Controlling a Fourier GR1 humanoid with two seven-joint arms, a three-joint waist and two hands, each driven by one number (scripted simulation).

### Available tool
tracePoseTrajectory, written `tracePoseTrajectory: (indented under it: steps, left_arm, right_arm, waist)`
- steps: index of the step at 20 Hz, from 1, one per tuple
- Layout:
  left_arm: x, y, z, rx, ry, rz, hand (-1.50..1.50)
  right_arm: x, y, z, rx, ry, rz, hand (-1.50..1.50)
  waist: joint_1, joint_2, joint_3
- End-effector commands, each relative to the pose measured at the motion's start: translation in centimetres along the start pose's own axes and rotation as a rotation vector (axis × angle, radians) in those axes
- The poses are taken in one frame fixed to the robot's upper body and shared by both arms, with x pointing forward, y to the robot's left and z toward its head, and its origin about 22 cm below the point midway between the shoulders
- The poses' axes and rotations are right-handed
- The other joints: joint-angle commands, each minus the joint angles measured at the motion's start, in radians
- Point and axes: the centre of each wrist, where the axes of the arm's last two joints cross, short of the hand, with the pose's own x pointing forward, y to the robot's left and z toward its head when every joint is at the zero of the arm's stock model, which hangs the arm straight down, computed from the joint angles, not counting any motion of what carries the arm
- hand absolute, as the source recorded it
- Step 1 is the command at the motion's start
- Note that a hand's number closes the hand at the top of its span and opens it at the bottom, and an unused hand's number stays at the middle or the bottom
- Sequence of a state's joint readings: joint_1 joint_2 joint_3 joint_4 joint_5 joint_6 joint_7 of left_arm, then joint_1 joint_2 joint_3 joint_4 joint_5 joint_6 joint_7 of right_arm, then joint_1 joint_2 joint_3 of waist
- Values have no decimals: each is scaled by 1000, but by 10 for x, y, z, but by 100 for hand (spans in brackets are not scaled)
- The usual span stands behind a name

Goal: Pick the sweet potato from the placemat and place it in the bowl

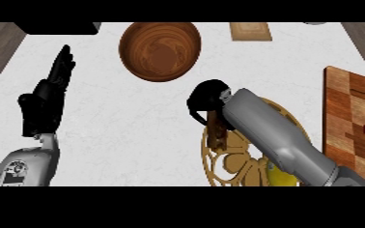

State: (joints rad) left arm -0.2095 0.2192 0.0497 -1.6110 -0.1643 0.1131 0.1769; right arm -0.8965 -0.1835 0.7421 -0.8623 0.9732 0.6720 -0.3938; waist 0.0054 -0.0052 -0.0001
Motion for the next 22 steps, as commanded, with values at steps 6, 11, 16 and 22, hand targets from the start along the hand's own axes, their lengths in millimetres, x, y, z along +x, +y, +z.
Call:
tracePoseTrajectory:
  steps: [6, 11, 16, 22]
  left_arm:
    - [9, -7, -4, -26, -25, 7, 0]
    - [12, -15, -5, -61, -37, 20, 0]
    - [14, -24, -5, -107, -43, 19, 0]
    - [17, -34, -7, -150, -61, 11, 0]
  right_arm:
    - [19, -43, -6, -361, 224, -318, 150]
    - [11, -61, 15, -637, 364, -480, 150]
    - [14, -94, 45, -967, 512, -634, 150]
    - [31, -131, 62, -1233, 778, -751, 150]
  waist:
    - [49, 5, 2]
    - [89, 5, 5]
    - [139, -2, 2]
    - [177, -1, -9]
